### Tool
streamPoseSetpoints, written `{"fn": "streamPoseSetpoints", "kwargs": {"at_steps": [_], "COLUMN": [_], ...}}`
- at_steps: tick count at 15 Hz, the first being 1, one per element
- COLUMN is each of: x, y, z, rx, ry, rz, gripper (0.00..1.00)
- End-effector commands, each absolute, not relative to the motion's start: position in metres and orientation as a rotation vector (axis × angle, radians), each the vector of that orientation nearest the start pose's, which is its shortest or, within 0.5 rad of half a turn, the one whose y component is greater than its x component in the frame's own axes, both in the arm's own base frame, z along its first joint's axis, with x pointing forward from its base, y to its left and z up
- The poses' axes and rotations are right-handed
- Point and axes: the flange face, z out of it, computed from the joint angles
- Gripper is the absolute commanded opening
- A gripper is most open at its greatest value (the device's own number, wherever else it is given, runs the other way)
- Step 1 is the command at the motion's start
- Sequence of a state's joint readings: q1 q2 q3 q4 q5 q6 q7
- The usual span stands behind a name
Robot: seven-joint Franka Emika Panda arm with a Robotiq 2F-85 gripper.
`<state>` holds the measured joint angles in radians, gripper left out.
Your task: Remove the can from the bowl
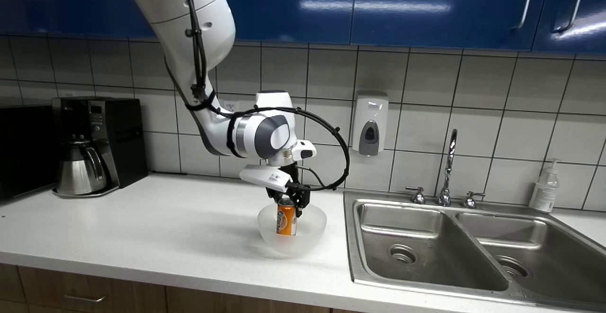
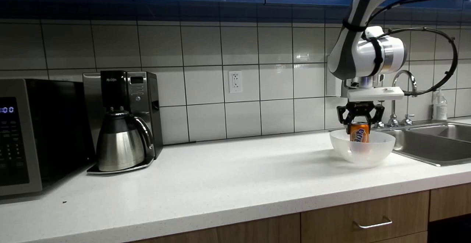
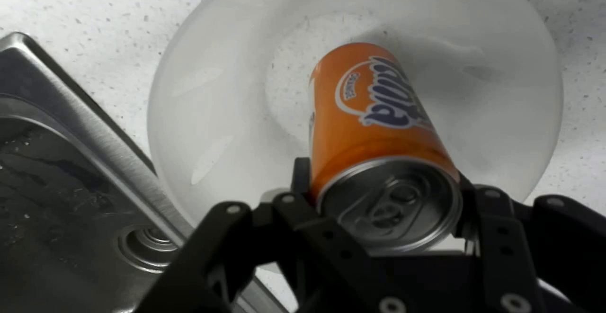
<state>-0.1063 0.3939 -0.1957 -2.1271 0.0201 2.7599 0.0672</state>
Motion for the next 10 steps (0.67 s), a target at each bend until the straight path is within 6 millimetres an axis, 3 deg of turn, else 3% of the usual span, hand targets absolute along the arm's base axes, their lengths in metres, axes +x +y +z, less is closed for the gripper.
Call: {"fn": "streamPoseSetpoints", "kwargs": {"at_steps": [1,10], "x": [0.563,0.567], "y": [-0.166,-0.122], "z": [0.279,0.335], "rx": [-3.138,-3.103], "ry": [0.578,0.462], "rz": [-0.396,-0.533], "gripper": [0.38,0.38]}}
